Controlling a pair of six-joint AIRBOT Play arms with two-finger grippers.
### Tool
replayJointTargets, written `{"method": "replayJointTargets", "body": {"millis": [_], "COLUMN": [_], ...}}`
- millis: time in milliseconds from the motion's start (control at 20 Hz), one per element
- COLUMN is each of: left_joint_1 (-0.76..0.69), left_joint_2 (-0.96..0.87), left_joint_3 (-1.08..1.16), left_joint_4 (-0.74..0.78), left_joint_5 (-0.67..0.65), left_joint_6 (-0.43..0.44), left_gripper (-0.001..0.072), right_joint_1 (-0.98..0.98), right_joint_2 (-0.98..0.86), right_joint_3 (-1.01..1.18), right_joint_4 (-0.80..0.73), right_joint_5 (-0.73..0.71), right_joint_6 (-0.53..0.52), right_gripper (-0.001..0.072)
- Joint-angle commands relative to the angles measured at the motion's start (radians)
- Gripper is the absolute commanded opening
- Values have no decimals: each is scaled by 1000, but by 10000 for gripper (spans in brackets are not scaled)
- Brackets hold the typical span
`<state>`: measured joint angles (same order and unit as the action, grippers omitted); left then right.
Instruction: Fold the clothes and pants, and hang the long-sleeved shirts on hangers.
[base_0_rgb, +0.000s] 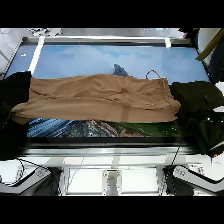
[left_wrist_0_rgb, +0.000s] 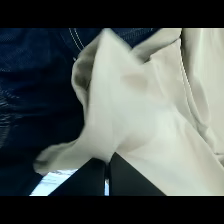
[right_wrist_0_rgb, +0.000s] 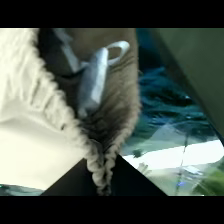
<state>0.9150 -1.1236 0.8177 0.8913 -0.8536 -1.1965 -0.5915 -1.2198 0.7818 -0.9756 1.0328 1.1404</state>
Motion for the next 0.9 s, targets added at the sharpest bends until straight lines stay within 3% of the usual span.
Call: {"method": "replayJointTargets", "body": {"millis": [0, 150, 400, 850], "left_joint_1": [28, 28, 28, 28], "left_joint_2": [31, 29, 30, 31], "left_joint_3": [37, 35, 34, 35], "left_joint_4": [114, 250, 365, 382], "left_joint_5": [-70, -123, -223, -229], "left_joint_6": [-1, -1, 0, 0], "left_gripper": [6, 6, 6, 7], "right_joint_1": [-1, -1, 0, -1], "right_joint_2": [103, 120, 120, 123], "right_joint_3": [32, 26, -61, -70], "right_joint_4": [-96, -201, -185, -232], "right_joint_5": [74, 177, 213, 267], "right_joint_6": [3, 25, 25, 25], "right_gripper": [28, 29, 29, 29]}}
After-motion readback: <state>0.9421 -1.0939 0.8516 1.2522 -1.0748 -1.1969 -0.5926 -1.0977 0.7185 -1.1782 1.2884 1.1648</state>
